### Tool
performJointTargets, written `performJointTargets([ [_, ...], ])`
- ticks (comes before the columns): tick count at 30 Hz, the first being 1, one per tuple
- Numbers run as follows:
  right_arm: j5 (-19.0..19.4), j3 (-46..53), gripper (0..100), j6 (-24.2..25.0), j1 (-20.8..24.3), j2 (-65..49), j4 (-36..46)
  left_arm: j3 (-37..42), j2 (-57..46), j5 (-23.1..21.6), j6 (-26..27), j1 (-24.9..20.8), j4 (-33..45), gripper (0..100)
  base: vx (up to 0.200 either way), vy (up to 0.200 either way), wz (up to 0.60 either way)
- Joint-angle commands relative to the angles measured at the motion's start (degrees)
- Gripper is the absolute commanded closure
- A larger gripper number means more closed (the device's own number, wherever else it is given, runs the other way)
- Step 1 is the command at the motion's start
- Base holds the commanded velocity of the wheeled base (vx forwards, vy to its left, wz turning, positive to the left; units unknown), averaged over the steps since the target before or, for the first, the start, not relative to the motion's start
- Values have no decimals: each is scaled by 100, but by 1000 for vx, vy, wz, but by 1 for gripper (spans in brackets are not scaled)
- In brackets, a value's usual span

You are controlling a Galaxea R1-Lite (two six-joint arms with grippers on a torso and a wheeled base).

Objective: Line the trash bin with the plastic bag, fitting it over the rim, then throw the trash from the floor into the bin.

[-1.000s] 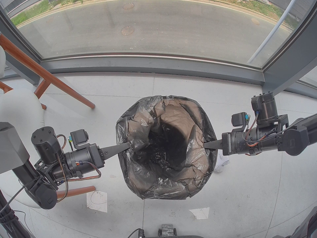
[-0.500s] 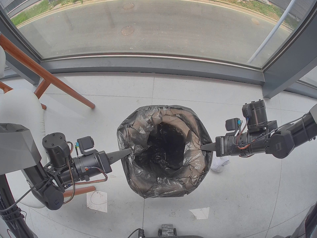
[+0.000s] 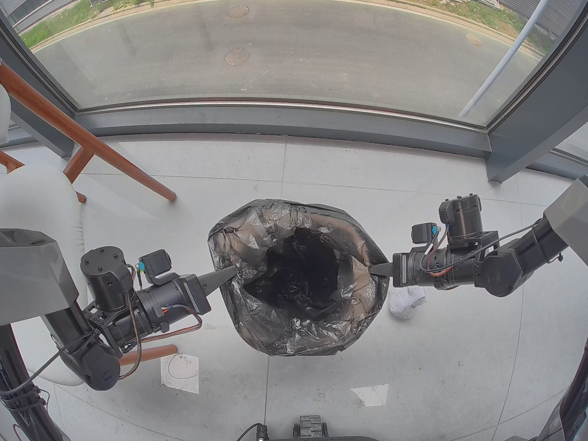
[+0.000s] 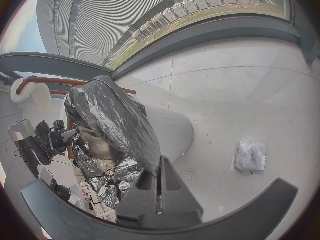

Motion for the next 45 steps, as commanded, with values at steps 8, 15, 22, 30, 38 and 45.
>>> performJointTargets([
  [8,-14,-344,0,56,-38,273,-3,-177,314,37,191,0,-76,100,0,0,0],
  [15,-14,237,0,56,-135,-650,-3,-168,323,72,199,176,-58,100,0,0,0],
  [22,-23,808,0,65,-143,-1713,24,-564,683,423,235,492,-76,100,0,0,0],
  [30,-32,1063,0,56,-143,-2170,68,-819,850,748,217,457,179,100,0,0,0],
  [38,-41,1449,0,47,-258,-2346,6,-713,806,1311,199,404,302,100,0,0,0],
  [45,-41,1827,0,47,-513,-2618,6,-476,147,1311,191,176,276,0,0,0,0],
])
